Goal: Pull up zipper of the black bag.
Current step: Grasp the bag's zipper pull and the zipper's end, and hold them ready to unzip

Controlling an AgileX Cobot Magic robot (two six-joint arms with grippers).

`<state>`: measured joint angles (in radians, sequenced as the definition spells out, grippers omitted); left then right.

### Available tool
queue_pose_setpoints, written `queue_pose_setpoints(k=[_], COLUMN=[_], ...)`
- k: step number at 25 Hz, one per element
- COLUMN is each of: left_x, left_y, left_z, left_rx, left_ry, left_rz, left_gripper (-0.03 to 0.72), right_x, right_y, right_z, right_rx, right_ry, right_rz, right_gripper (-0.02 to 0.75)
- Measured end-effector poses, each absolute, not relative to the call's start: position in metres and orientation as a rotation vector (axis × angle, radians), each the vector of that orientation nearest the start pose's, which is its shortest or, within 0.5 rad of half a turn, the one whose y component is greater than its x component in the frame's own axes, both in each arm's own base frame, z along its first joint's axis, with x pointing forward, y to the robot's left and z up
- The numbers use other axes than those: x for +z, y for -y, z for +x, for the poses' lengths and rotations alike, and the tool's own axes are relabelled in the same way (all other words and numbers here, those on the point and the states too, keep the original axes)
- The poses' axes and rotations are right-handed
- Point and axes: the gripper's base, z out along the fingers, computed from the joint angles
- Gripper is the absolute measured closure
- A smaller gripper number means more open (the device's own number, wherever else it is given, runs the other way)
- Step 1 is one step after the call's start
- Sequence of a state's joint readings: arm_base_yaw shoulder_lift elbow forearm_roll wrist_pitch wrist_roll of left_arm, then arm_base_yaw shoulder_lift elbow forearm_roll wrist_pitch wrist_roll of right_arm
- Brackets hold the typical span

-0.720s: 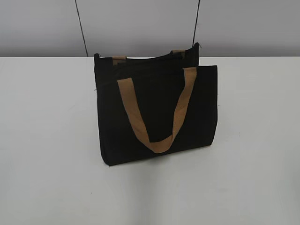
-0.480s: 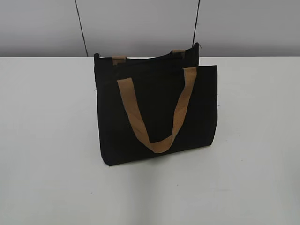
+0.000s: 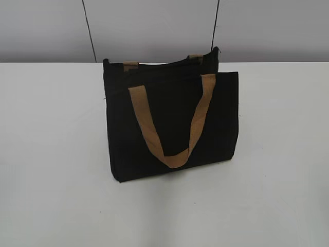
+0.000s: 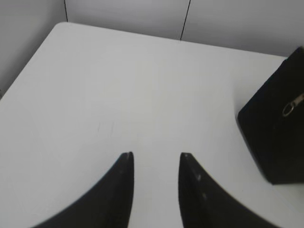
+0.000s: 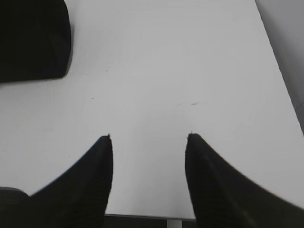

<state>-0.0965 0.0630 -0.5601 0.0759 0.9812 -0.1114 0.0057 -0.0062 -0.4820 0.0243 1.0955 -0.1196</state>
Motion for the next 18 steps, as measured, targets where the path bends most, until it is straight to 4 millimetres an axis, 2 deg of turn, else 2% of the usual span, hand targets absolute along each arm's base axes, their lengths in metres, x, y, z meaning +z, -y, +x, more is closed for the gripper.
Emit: queue_pose_setpoints(k=[5, 13, 18], left_x=[0.33, 0.345, 0.342], left_y=[-0.002, 0.01, 0.024], left_z=[0.03, 0.096, 0.135], left_rx=[-0.05, -0.08, -0.122], left_ry=[-1.826, -1.739, -1.714], left_rz=[0.013, 0.091, 0.152], left_gripper=[0.442, 0.442, 0.442], right_x=[0.269, 0.269, 0.269], right_y=[-0.002, -0.002, -0.002], right_z=[-0.005, -0.005, -0.005], right_rx=[-0.04, -0.04, -0.04], right_ry=[-2.087, -2.087, -2.087], right_rz=[-0.132, -0.132, -0.132], right_gripper=[0.348, 0.348, 0.348])
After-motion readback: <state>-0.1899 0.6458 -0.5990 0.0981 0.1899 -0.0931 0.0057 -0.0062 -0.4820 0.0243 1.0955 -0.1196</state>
